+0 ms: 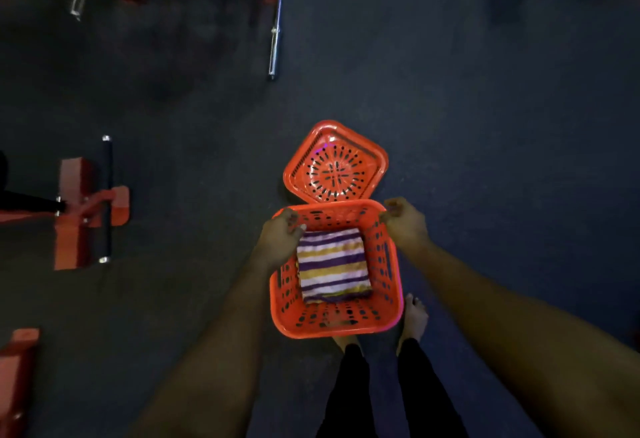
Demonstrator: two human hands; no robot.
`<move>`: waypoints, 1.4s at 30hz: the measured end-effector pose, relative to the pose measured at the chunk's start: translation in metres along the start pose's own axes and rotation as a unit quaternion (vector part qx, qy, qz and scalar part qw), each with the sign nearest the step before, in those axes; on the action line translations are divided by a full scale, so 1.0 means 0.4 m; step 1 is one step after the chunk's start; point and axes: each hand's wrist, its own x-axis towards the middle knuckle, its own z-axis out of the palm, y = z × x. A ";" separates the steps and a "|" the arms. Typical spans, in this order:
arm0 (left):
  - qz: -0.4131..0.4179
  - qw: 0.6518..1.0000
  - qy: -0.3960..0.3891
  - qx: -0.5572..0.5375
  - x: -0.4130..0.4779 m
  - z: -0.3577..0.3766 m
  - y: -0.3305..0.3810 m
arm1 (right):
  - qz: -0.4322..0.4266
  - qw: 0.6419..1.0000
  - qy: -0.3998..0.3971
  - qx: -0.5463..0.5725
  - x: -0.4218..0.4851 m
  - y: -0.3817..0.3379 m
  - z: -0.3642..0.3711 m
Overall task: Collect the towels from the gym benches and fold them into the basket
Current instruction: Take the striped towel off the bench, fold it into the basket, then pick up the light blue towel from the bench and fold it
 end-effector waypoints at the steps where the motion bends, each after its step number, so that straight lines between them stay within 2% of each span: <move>1: 0.018 1.000 -0.006 0.002 -0.009 -0.022 0.040 | 0.000 1.000 0.006 0.013 -0.013 -0.021 -0.037; 7: 0.129 0.992 0.005 -0.001 -0.058 -0.085 0.335 | -0.031 0.994 0.046 0.096 -0.079 -0.078 -0.316; 12: 0.231 0.973 -0.020 0.026 -0.076 -0.029 0.586 | -0.043 0.970 0.119 0.208 -0.161 -0.038 -0.579; 15: 0.291 0.955 -0.033 0.041 -0.101 0.060 0.745 | -0.041 0.953 0.170 0.247 -0.212 0.044 -0.736; 23: 0.410 0.899 -0.135 0.077 -0.272 0.472 1.144 | -0.020 0.905 0.280 0.320 -0.405 0.396 -1.150; 32: 0.532 0.804 -0.249 0.090 -0.609 1.015 1.517 | 0.019 0.824 0.420 0.380 -0.709 0.886 -1.506; 42: 0.627 0.635 -0.423 0.157 -1.050 1.663 1.748 | 0.124 0.690 0.571 0.427 -1.064 1.440 -1.670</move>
